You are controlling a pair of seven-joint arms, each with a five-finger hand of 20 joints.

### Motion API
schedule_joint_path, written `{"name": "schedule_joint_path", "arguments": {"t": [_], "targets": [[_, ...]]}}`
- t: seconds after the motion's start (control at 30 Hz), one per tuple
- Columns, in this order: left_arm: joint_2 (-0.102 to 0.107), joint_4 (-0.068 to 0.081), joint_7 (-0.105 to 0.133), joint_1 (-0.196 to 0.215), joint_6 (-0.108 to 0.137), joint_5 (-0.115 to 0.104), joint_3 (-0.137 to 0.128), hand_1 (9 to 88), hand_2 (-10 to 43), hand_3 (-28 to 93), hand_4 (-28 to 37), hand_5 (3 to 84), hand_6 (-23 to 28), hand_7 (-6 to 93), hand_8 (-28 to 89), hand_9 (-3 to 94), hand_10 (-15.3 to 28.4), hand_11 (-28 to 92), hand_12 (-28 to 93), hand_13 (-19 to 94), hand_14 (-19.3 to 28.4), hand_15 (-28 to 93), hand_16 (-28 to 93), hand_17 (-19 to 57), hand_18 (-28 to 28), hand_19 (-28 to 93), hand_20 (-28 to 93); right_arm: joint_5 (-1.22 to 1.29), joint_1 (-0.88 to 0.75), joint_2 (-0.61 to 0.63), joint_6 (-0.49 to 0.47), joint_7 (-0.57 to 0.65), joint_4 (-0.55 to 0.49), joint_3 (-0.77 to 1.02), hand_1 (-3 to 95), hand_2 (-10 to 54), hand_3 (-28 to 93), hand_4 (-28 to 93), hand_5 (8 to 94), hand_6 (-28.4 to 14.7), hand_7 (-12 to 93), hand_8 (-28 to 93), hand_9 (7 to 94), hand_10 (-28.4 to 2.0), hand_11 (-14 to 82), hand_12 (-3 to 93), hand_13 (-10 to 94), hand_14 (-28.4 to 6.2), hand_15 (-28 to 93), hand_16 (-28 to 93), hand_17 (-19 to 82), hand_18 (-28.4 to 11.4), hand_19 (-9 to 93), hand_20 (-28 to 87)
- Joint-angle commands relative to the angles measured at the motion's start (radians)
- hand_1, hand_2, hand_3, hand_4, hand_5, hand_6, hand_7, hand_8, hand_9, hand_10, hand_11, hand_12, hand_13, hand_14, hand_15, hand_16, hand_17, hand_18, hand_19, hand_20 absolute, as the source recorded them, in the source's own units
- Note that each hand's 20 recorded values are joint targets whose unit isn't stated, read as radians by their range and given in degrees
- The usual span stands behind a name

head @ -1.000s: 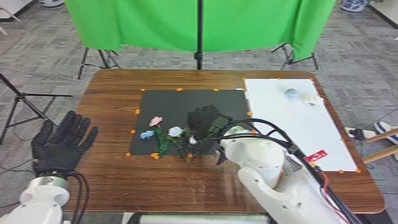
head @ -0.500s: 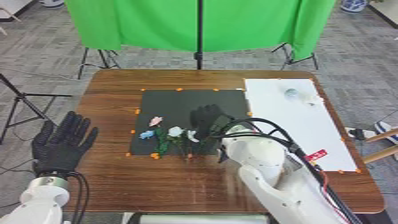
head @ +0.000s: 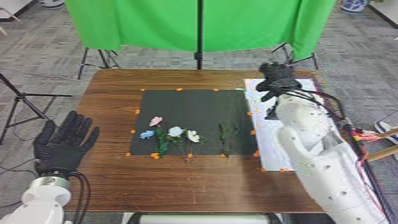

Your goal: Arrange flowers

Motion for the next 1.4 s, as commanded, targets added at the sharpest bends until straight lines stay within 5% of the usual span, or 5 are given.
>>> {"name": "schedule_joint_path", "arguments": {"t": [0.03, 0.63, 0.73, 1.1, 1.4], "targets": [[-0.006, -0.002, 0.007, 0.026, -0.009, -0.001, 0.001, 30.0, 12.9, 74, -28.2, 49.3, 9.0, 17.9, -9, 42.7, 15.3, 27, 15, 32, 15.6, 44, -5, -4.3, 15.5, 38, 21, 0.000, 0.012, 0.051, -0.101, 0.016, 0.086, 0.101, 48.7, -9.5, 81, -28, 43.3, -6.5, 18, -12, 37.3, -20.3, 12.8, 15.4, 33, -19.1, 39, 14, 20, -22.7, 71, 25], [-0.025, 0.004, -0.025, 0.051, -0.017, 0.032, -0.006, 29.5, 13.2, 73, -28.3, 48.6, 9.1, 16.3, -8, 42.0, 15.4, 25, 14, 31, 15.5, 43, -5, -4.4, 15.4, 37, 20, -0.066, -0.053, 0.022, -0.106, 0.132, 0.268, 0.166, 52.1, -9.5, 82, -28, 42.5, -6.2, 19, -13, 27.5, -19.4, 11.3, 10.5, 26, -19.2, 31, 10, 19, -21.8, 67, 21], [-0.028, 0.003, -0.046, 0.055, -0.033, 0.086, 0.001, 29.5, 13.3, 73, -28.3, 48.6, 9.1, 16.3, -8, 42.0, 15.4, 25, 14, 31, 15.5, 43, -5, -4.4, 15.4, 37, 20, -0.104, -0.089, 0.012, -0.034, 0.040, 0.276, 0.188, 54.1, -9.5, 80, -28, 43.4, -3.7, 21, -14, 36.6, -15.8, 13.3, 10.4, 40, -14.8, 33, 11, 23, -20.9, 68, 21], [-0.023, 0.013, -0.055, 0.039, -0.031, 0.066, 0.031, 29.6, 13.5, 73, -28.3, 48.7, 9.1, 16.3, -8, 41.7, 15.3, 25, 15, 31, 15.6, 44, -5, -4.4, 15.2, 37, 20, -0.194, -0.054, -0.008, 0.241, -0.048, 0.419, 0.152, 66.5, -9.5, 56, -28, 63.6, 0.5, 26, -4, 71.4, -10.2, 9.4, 28.2, 64, -6.2, 28, 36, 29, -18.3, 70, 31], [-0.025, 0.005, -0.049, 0.050, -0.037, 0.068, 0.017, 29.6, 13.6, 73, -28.3, 48.7, 9.1, 16.3, -8, 41.8, 15.3, 25, 14, 31, 15.6, 44, -5, -4.4, 15.2, 37, 20, -0.050, -0.090, 0.102, 0.314, -0.055, 0.186, 0.043, 67.5, -8.2, 59, -28, 74.0, 0.6, 29, 3, 83.5, -9.0, 11.2, 45.6, 71, -5.1, 31, 46, 32, -19.3, 74, 38]]}}
